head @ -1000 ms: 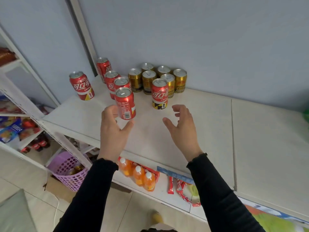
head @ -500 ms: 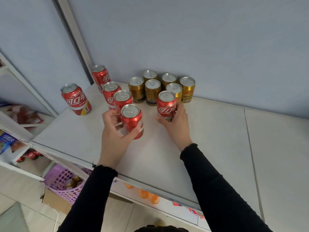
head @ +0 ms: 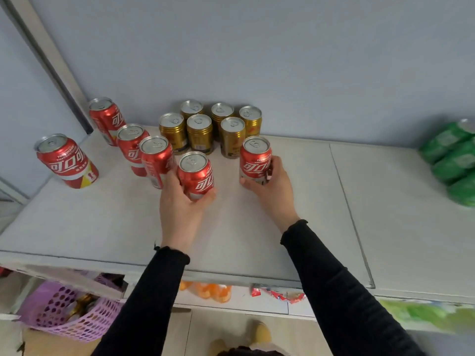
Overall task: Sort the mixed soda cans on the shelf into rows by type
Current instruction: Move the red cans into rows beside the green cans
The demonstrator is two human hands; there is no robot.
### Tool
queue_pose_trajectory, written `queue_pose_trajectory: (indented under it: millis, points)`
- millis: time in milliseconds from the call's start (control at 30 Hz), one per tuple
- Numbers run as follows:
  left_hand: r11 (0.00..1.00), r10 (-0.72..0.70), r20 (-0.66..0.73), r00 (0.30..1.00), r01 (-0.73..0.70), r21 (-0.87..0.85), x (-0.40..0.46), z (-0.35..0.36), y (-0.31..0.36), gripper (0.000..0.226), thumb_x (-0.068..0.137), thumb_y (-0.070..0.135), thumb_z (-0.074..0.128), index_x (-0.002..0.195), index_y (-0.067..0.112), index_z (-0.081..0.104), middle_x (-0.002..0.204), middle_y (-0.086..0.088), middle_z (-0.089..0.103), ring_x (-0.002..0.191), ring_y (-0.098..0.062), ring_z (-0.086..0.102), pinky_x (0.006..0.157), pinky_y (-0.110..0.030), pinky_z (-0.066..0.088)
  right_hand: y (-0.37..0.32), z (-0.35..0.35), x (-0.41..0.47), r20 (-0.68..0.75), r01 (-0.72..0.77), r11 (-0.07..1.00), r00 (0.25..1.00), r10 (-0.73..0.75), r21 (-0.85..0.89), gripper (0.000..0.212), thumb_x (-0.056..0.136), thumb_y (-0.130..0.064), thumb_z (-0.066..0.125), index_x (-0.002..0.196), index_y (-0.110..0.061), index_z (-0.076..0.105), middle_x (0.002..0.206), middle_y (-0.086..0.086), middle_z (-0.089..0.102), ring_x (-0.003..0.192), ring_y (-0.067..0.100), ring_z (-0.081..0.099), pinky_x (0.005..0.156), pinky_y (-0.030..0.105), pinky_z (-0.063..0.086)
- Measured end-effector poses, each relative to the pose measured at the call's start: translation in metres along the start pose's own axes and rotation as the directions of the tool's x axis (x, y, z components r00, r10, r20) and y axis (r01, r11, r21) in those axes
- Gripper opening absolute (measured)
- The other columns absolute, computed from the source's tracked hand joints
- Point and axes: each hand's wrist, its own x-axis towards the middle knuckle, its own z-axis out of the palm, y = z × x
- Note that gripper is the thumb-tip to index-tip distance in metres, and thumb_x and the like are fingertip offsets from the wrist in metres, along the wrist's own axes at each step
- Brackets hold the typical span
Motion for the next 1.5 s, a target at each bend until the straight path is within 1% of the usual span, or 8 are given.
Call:
queue_pose_trajectory:
  millis: [100,300,467,600,867,1067,1333,1500]
  points:
    - [0.993,0.004,0.109,0.994,0.010,-0.122,-0.006,0.027,0.019,0.080,0.073,0.031,0.089,0.137,0.031,0.041,0.135,0.009,0.058,0.114,-0.004,0.059,0.098,-0.027,0.050,0.012,-0.045,-0.007,-0.071,-0.041,0.999,0.997,0.043,0.031,0.064,0.075,-0.029,0.087,0.127,-0.022,0.050,0.114,-0.010,0.063,0.095,-0.004,0.060,0.070,0.004,0.046]
    - [0.976,0.111,0.308,0.945,-0.044,-0.215,-0.011,0.116,0.076,0.071,0.071,0.030,0.091,0.125,0.038,0.044,0.118,0.024,0.059,0.106,0.012,0.057,0.085,-0.017,0.050,0.047,-0.143,-0.004,-0.275,-0.093,0.991,0.954,0.115,0.092,0.066,0.074,-0.022,0.088,0.126,-0.018,0.047,0.106,-0.018,0.061,0.089,-0.010,0.060,0.065,0.002,0.044]
    - [0.969,0.203,0.409,0.890,-0.123,-0.214,-0.011,0.208,0.118,0.070,0.069,0.032,0.092,0.125,0.033,0.049,0.116,0.021,0.062,0.104,0.008,0.059,0.076,-0.009,0.050,0.088,-0.224,0.021,-0.340,-0.114,0.988,0.930,0.142,0.102,0.060,0.075,-0.019,0.085,0.123,-0.016,0.051,0.103,-0.014,0.064,0.089,-0.002,0.061,0.070,0.016,0.047]
    - [0.969,0.210,0.444,0.871,-0.123,-0.216,-0.007,0.285,0.143,0.072,0.070,0.027,0.092,0.128,0.029,0.049,0.121,0.014,0.062,0.109,0.001,0.060,0.080,-0.016,0.053,0.122,-0.274,0.052,-0.367,-0.113,0.989,0.920,0.140,0.094,0.058,0.077,-0.016,0.084,0.124,-0.020,0.050,0.107,-0.008,0.065,0.092,0.003,0.063,0.072,0.017,0.045]
    - [0.977,0.212,0.458,0.864,-0.168,-0.135,0.010,0.395,0.166,0.076,0.074,0.024,0.089,0.137,0.022,0.047,0.134,0.002,0.058,0.116,-0.011,0.058,0.094,-0.026,0.052,0.166,-0.312,0.109,-0.429,-0.060,0.989,0.896,0.112,0.135,0.062,0.078,-0.018,0.079,0.132,-0.018,0.050,0.120,0.000,0.067,0.109,0.018,0.065,0.099,0.045,0.052]
    - [0.979,0.204,0.476,0.856,-0.175,-0.105,0.027,0.423,0.182,0.077,0.077,0.018,0.086,0.142,0.017,0.045,0.133,0.005,0.059,0.113,-0.007,0.056,0.080,-0.001,0.040,0.169,-0.312,0.132,-0.468,-0.042,0.988,0.877,0.106,0.145,0.068,0.081,-0.016,0.078,0.139,-0.019,0.044,0.132,0.002,0.062,0.119,0.018,0.061,0.104,0.042,0.049]
    - [0.982,0.186,0.485,0.854,-0.155,-0.105,0.031,0.432,0.187,0.080,0.077,0.023,0.088,0.143,0.019,0.044,0.129,0.009,0.057,0.112,-0.005,0.055,0.084,-0.007,0.042,0.170,-0.314,0.143,-0.451,-0.046,0.988,0.886,0.109,0.147,0.073,0.080,-0.012,0.076,0.143,-0.018,0.040,0.138,0.003,0.058,0.126,0.019,0.057,0.107,0.041,0.046]
    - [0.987,0.151,0.506,0.849,-0.097,-0.131,0.023,0.422,0.180,0.081,0.079,0.024,0.086,0.147,0.022,0.041,0.135,0.009,0.056,0.109,0.012,0.054,0.087,-0.010,0.045,0.168,-0.311,0.131,-0.473,-0.002,0.991,0.879,0.067,0.137,0.083,0.082,-0.017,0.074,0.153,-0.017,0.030,0.153,0.005,0.043,0.142,0.019,0.042,0.117,0.044,0.036]
